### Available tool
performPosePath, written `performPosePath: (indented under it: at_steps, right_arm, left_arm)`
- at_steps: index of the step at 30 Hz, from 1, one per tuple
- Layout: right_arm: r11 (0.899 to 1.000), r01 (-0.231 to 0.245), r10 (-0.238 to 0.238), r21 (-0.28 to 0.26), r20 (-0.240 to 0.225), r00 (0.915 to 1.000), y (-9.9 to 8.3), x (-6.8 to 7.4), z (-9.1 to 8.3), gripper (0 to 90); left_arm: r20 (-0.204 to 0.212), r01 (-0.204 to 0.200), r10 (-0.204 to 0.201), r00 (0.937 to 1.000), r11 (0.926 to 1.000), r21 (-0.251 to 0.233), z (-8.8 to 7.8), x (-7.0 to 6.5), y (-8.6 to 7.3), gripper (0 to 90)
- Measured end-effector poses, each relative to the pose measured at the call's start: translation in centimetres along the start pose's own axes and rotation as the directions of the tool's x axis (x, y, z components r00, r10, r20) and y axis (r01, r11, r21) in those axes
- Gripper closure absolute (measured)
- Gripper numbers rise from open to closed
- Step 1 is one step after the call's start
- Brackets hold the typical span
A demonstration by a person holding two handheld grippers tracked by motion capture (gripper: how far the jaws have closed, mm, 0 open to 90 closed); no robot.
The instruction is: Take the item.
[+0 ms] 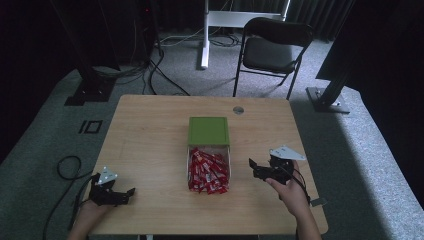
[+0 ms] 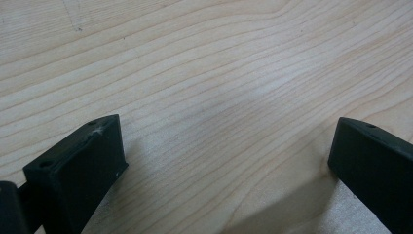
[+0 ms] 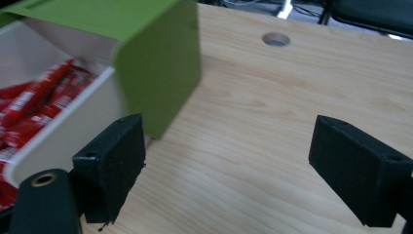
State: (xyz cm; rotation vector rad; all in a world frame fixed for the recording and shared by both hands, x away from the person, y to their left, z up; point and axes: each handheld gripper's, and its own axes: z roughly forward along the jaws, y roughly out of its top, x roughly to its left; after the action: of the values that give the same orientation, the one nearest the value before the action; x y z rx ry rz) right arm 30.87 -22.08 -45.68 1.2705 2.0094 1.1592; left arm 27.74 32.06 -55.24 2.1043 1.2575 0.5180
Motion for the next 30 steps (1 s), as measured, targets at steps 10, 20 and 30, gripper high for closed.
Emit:
performPosePath:
  at_steps: [10,20,30]
  right_arm:
    - [0.999,0.041,-0.042,-0.026,-0.059,0.9974,2.0,2.5,0.6,13.4]
    - [0.997,0.076,-0.079,-0.03,-0.122,0.9894,2.9,5.2,2.1,13.7]
    - [0.994,0.105,-0.11,-0.035,-0.184,0.9768,3.5,7.6,3.1,13.8]
  left_arm:
    - [0.0,-0.001,0.001,1.0,1.0,0.002,0.0,0.0,0.0,0.8]
    - [0.0,0.001,-0.001,1.0,1.0,0.001,0.0,0.0,0.0,0.8]
    - [0.0,-0.001,0.001,1.0,1.0,0.001,0.0,0.0,0.0,0.8]
